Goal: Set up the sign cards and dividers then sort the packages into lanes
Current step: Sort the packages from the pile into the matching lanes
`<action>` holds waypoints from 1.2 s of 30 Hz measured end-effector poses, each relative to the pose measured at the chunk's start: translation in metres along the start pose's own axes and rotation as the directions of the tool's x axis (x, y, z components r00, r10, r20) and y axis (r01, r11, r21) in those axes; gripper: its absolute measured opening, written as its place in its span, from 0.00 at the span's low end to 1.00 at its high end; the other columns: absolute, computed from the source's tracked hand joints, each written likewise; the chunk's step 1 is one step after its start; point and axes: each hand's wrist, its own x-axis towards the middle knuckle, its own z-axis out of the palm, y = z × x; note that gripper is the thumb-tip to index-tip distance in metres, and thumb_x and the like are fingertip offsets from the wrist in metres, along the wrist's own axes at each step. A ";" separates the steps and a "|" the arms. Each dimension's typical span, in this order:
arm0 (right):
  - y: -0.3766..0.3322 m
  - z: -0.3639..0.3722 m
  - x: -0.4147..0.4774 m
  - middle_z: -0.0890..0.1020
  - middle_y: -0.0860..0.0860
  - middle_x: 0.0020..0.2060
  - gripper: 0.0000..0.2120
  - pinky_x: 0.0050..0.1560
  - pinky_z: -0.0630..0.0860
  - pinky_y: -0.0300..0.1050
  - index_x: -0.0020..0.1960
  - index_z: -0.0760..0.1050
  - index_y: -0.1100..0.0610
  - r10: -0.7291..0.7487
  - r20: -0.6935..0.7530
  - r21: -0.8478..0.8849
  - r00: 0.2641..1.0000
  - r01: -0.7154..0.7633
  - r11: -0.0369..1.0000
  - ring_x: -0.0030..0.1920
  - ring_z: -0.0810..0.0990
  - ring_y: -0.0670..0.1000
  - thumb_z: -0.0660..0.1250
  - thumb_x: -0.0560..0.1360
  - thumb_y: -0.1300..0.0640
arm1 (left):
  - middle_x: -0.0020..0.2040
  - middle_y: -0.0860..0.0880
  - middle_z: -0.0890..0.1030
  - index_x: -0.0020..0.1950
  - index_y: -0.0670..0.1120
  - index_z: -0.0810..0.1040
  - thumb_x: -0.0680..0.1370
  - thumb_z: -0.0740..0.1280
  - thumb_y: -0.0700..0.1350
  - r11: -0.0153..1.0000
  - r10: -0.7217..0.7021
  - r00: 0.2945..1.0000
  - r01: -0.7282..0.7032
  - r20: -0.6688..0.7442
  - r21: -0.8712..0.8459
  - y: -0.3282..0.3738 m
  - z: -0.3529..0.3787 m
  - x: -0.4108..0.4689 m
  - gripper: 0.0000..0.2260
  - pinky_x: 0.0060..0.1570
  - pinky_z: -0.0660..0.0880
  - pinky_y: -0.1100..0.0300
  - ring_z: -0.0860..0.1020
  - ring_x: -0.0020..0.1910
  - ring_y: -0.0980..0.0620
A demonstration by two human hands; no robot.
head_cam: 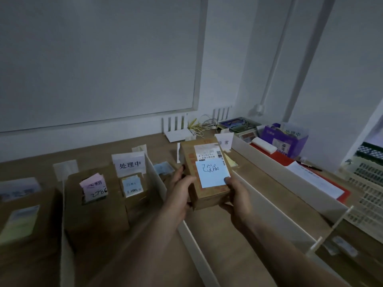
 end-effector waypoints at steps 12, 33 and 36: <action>0.002 -0.023 0.150 0.87 0.55 0.51 0.25 0.42 0.80 0.48 0.64 0.77 0.56 0.113 0.147 0.033 0.983 -0.119 0.992 0.51 0.85 0.54 0.70 0.71 0.44 | 0.59 0.56 0.79 0.60 0.65 0.73 0.75 0.70 0.50 0.993 -0.075 0.970 0.094 -0.230 0.075 -0.020 0.070 0.075 0.16 0.52 0.77 0.51 0.77 0.57 0.52; 0.020 -0.062 0.201 0.83 0.59 0.52 0.19 0.49 0.80 0.55 0.61 0.74 0.57 0.171 0.147 -0.062 0.974 -0.163 0.985 0.53 0.82 0.58 0.70 0.76 0.48 | 0.45 0.64 0.84 0.49 0.64 0.78 0.81 0.65 0.44 0.992 -0.104 0.941 0.121 -0.323 0.032 -0.061 0.109 0.107 0.13 0.50 0.78 0.54 0.79 0.52 0.58; 0.032 -0.057 0.230 0.83 0.59 0.51 0.19 0.55 0.81 0.59 0.60 0.74 0.55 0.207 0.152 -0.115 0.966 -0.191 0.975 0.53 0.82 0.58 0.70 0.75 0.46 | 0.44 0.67 0.84 0.46 0.66 0.81 0.82 0.64 0.44 0.983 -0.142 0.931 0.172 -0.335 0.063 -0.071 0.106 0.129 0.16 0.55 0.78 0.50 0.81 0.52 0.57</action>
